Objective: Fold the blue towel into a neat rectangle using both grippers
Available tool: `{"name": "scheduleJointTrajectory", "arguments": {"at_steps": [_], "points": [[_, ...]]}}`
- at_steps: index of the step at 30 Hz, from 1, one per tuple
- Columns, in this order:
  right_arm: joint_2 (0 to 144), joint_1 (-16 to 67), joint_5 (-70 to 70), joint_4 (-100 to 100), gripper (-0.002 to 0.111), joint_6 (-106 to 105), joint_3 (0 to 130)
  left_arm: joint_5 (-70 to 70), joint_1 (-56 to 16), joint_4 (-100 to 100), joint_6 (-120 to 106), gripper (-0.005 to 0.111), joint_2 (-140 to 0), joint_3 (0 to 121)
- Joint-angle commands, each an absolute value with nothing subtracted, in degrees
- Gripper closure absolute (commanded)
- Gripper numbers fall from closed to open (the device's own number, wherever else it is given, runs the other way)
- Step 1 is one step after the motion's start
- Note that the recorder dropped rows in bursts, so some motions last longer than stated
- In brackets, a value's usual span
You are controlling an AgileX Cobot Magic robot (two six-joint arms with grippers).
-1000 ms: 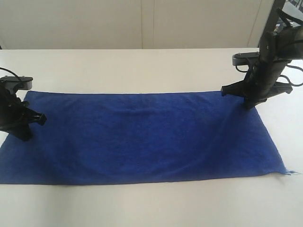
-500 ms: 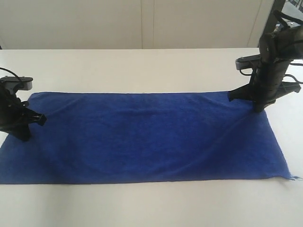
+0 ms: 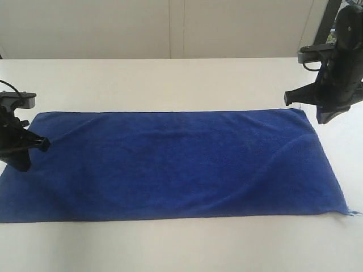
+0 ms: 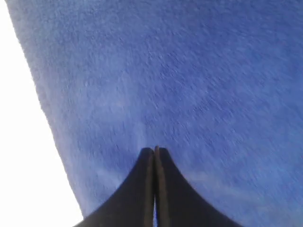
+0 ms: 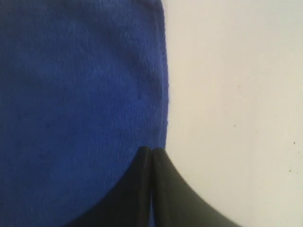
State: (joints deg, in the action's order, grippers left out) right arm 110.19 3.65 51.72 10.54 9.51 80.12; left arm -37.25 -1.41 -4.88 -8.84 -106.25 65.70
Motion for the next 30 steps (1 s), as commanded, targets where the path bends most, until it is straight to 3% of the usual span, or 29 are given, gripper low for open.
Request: {"name": "scheduleJointTrajectory", "arguments": {"at_steps": [1,15,30], "points": [[105.6,3.54,52.09,9.49,0.108,8.93,74.85,-45.34,-1.35,-5.3,-8.45,0.107,-101.71,65.12],[100.97,3.55,46.58,0.78,0.108,2.95,58.58,-40.79,-1.35,-8.85,-8.56,0.107,-98.44,54.43],[103.94,3.55,44.27,1.25,0.108,2.8,54.49,-35.61,-1.35,-8.74,-7.72,0.107,-100.75,51.29]]}}
